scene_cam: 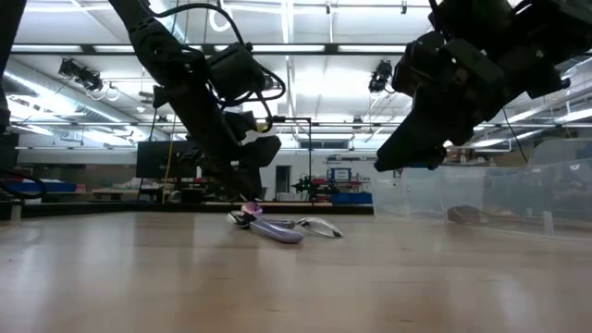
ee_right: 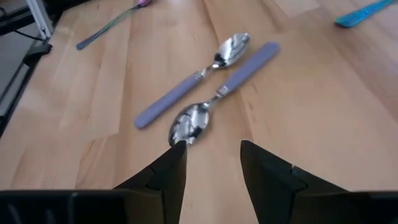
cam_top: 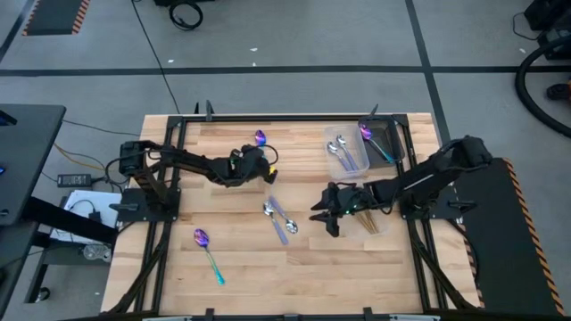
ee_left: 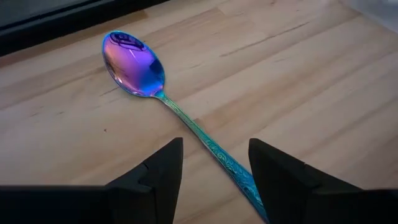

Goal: Sort silverware by color (type)
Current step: Put the blue spoon into the black bin

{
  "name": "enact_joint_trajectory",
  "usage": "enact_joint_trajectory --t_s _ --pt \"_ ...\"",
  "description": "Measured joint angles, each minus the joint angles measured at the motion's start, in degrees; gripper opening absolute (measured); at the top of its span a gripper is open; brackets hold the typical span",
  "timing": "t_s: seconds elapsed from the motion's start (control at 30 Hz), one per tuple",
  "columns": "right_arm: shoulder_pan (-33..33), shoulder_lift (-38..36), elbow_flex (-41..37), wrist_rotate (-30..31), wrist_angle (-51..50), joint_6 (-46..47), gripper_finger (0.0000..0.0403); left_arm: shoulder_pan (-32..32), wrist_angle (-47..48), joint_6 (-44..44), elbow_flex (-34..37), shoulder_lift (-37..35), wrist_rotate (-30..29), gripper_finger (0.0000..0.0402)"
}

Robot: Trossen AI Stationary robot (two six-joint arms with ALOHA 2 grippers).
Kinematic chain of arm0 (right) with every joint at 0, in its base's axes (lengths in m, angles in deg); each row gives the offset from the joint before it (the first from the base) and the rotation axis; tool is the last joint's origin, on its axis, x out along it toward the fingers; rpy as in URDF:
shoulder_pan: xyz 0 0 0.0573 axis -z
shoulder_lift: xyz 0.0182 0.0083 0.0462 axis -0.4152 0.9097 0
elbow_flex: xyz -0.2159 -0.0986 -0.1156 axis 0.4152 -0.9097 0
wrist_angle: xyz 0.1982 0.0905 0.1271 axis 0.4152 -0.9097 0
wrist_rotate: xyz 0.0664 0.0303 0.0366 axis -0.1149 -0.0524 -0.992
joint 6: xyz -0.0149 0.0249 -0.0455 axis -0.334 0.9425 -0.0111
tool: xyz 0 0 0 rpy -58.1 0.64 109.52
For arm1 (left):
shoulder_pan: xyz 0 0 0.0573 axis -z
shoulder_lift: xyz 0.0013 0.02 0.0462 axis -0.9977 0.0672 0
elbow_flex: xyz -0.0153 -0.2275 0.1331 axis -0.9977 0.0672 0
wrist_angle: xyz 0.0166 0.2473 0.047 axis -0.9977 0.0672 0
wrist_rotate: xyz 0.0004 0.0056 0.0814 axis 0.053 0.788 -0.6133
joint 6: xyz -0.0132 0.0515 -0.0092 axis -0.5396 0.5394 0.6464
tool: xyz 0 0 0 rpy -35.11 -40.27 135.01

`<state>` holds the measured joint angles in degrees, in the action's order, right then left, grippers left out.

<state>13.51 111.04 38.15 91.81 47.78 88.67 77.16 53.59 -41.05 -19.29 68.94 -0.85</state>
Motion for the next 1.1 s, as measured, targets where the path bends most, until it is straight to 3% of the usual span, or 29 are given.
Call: enact_joint_trajectory --t_s 0.17,0.33,0.5,0.77,1.1 --pt "-1.1 3.5 0.0 -0.7 7.8 -1.0 0.016 -1.8 -0.5 2.5 0.0 0.2 -0.1 0.019" --pt "-2.1 3.8 0.0 -0.7 8.8 -2.4 0.016 -2.8 -0.7 2.8 0.0 0.2 0.2 0.0207" --pt "-3.1 3.7 0.0 -0.5 8.9 -3.0 0.016 -4.6 -1.0 4.5 0.0 1.3 5.6 0.0219" --pt "-4.7 3.7 0.0 -0.4 8.9 -4.0 0.016 -6.9 0.1 5.9 0.0 4.3 10.6 0.0204" --pt "-5.9 3.7 0.0 -0.3 8.6 -4.0 0.016 -6.2 10.3 5.6 -0.4 3.7 14.1 0.018"
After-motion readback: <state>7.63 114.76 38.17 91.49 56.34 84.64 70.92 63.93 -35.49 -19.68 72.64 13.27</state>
